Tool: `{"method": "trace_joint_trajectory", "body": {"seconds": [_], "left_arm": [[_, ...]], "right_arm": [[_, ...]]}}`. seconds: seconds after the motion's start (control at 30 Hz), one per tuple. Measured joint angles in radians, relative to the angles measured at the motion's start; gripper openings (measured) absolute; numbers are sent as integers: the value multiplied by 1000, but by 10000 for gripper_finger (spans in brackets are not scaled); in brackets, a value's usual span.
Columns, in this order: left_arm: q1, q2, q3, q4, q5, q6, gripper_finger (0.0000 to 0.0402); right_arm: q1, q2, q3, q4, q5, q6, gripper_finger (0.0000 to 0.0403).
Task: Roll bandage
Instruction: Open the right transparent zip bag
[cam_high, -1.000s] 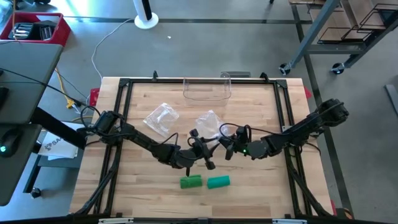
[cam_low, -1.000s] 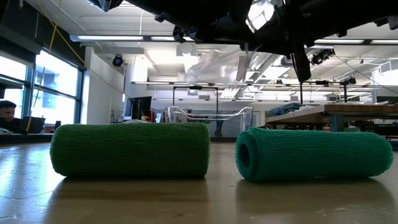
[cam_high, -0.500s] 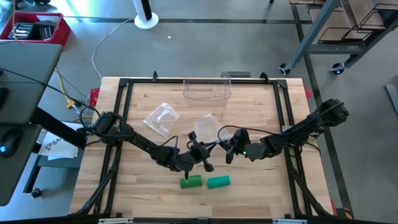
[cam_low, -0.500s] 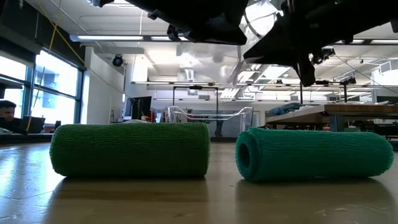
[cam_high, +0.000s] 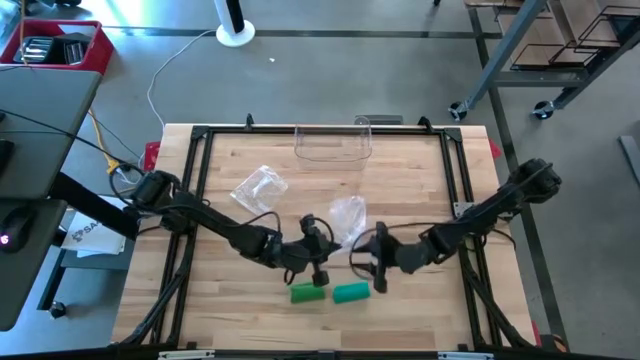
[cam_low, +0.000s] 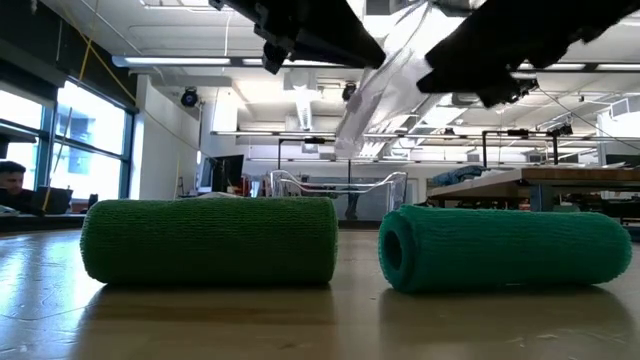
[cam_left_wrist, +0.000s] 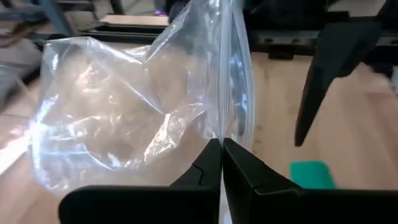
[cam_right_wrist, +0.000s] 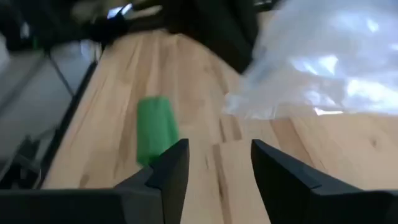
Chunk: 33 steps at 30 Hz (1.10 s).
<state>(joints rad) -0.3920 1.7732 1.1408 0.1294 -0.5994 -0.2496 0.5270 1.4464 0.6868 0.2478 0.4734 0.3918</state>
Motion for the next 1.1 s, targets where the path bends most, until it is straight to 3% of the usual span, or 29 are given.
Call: {"method": "trace_joint_trajectory", "body": {"seconds": [0.27, 0.53, 0.63, 0.8, 0.97, 1.1], "left_arm": [[13, -7, 0, -7, 127, -97, 0], [23, -7, 0, -6, 173, -156, 0], [22, -7, 0, -9, 175, -165, 0], [18, -6, -2, -20, 175, -167, 0], [7, -7, 0, -4, 198, -168, 0], [-9, -10, -1, -4, 124, -142, 0]], "right_arm": [[146, 16, 259, -312, 38, -292, 160], [159, 203, 519, -571, 174, -651, 160], [131, 278, 601, -736, 261, -665, 160], [86, 358, 668, -904, 284, -628, 160], [53, 387, 667, -997, 223, -506, 160], [42, 388, 666, -1008, 107, -431, 160]]}}
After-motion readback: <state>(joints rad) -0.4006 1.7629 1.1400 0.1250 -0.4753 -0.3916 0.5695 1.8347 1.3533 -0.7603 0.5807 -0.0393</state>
